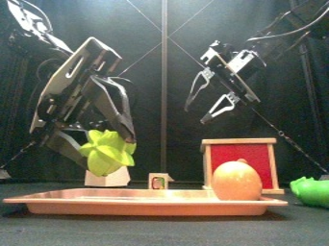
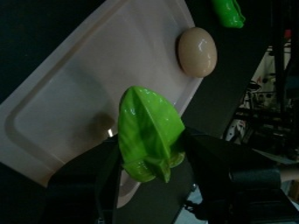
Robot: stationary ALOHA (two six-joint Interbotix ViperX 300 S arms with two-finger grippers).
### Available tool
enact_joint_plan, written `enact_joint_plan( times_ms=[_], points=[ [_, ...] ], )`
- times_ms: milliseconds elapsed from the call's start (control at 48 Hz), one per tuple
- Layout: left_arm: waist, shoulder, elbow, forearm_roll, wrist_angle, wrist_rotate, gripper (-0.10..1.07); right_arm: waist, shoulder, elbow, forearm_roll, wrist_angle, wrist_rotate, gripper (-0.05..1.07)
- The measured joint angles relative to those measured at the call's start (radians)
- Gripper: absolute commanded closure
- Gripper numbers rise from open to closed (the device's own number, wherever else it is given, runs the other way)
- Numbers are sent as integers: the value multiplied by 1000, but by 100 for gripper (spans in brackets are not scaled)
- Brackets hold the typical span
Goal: Put starfruit on plate
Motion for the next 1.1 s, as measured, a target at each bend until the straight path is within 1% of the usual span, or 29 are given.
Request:
enact_joint_plan(
  times_ms=[354,625,771,979,1104],
  points=[
    [14,64,-51,31,0,0,21,0,0,0,0,0,-2,12],
    [18,87,-60,40,5,0,21,0,0,2,0,0,-2,12],
    [18,87,-58,44,5,2,15,0,0,0,0,0,-2,12],
    [18,87,-58,58,5,2,1,-2,-2,0,0,0,-3,12],
    [18,86,-60,58,5,0,-2,0,0,0,0,0,-2,12]
  ],
)
